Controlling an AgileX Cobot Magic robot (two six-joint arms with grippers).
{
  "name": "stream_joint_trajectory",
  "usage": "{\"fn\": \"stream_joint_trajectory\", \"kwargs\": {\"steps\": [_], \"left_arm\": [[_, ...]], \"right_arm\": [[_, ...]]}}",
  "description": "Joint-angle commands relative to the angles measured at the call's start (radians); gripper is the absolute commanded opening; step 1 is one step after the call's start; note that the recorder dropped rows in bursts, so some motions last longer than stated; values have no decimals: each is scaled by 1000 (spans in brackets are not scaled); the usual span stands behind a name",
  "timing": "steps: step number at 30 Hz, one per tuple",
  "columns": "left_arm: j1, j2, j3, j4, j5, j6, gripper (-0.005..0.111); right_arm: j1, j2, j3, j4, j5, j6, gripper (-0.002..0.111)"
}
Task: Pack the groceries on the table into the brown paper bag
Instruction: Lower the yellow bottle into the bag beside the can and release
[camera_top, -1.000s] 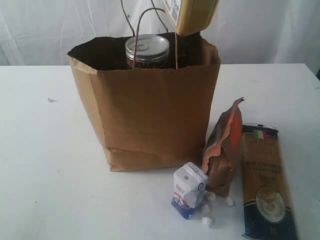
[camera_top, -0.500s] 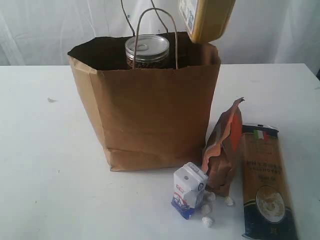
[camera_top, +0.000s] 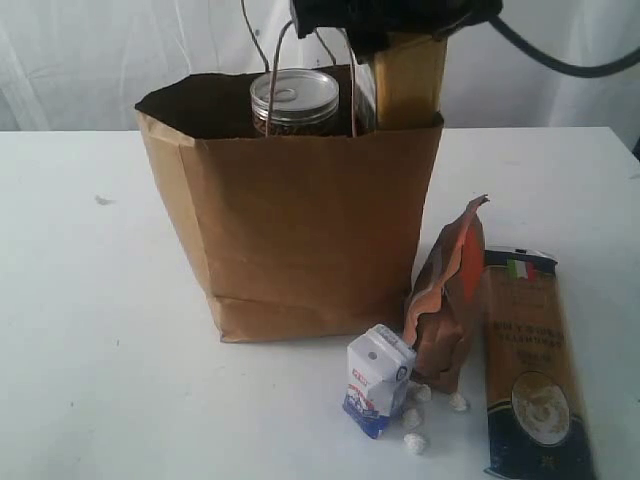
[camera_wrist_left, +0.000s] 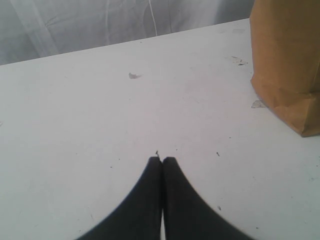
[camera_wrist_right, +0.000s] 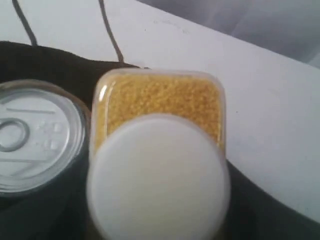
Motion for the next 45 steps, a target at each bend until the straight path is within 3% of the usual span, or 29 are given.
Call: {"fn": "stream_joint_trajectory", "kwargs": {"steps": [1,22,25,29,32,45], "left_arm": [[3,-5,4,-1,-3,-1,0],[3,-5,4,-1,-3,-1,0],[3,-5,4,-1,-3,-1,0],[3,-5,4,-1,-3,-1,0],[3,-5,4,-1,-3,-1,0],[3,-5,4,-1,-3,-1,0]], "right_arm": [[-58,-5,-12,53,-28,-24,0],[-152,167,-12,255,47,-143,1],[-154,166,-12,268,52,-165,15],[-154,153,-12,253,52,-162,57],[-154,144,-12,249,56,-162,77],[-154,88,-12,249,56,-174,75]]}}
